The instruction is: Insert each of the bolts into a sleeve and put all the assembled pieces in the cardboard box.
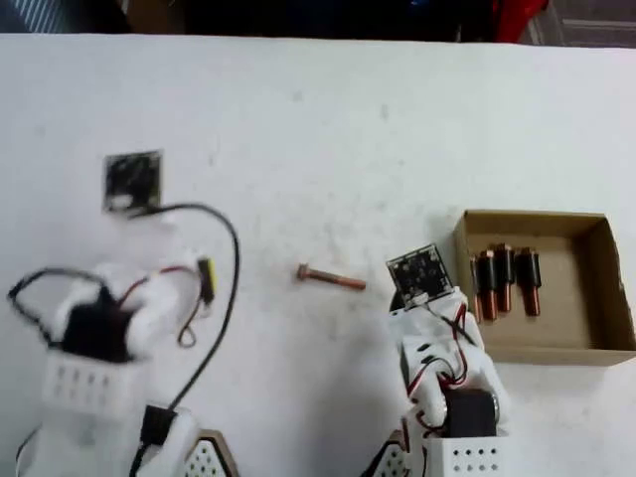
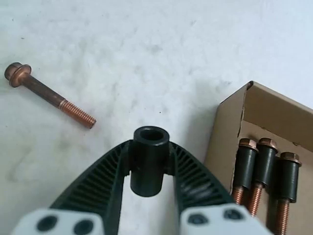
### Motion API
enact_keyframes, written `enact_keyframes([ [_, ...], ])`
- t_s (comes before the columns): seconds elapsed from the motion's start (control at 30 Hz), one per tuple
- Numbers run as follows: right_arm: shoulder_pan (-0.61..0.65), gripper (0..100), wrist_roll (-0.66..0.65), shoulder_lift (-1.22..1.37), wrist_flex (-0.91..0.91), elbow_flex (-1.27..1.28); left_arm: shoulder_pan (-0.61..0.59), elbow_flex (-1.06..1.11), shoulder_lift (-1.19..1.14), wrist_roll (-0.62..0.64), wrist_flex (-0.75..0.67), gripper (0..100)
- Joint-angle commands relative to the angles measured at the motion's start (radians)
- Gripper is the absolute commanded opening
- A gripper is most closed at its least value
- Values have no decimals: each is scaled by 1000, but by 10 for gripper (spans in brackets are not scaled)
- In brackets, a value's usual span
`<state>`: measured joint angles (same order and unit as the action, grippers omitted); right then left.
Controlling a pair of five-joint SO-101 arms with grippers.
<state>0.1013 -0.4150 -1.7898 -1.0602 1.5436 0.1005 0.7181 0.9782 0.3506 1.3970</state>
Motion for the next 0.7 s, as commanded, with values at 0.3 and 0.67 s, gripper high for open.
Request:
enact_keyframes([
  [0.3,-8,20,6,-10,65,26,262,-287,-466,-106,133,24],
  [0.67,-10,20,3,-10,94,48,312,-350,-591,-695,51,24],
])
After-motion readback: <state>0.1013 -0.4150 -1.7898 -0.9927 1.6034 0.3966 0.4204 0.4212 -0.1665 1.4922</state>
